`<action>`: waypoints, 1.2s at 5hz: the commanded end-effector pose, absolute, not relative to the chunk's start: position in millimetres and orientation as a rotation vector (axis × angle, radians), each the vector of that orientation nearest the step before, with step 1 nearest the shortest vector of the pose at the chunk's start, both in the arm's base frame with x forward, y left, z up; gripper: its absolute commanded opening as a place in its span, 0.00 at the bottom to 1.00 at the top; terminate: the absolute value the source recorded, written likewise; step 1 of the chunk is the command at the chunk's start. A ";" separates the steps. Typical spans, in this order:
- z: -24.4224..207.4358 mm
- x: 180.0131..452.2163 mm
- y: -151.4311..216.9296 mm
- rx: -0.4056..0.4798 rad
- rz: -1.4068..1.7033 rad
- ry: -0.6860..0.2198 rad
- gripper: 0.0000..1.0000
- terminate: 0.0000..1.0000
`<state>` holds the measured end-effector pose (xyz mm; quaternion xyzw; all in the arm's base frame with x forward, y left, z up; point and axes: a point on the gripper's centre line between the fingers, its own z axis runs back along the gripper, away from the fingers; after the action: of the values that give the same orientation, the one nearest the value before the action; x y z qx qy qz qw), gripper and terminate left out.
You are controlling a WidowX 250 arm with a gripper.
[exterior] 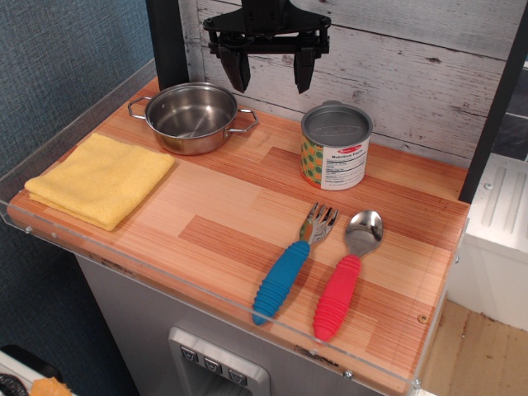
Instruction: Move the dish towel next to the fork
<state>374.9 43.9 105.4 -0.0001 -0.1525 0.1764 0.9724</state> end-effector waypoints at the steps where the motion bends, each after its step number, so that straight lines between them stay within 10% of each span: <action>1: 105.4 374.9 43.9 0.000 0.356 -0.308 1.00 0.00; 5: 77.1 293.9 130.9 0.064 0.316 -0.172 1.00 0.00; 6: 72.4 282.3 145.8 0.056 0.267 -0.171 0.00 0.00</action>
<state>279.1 141.3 54.5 0.0181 -0.0586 0.1324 0.9893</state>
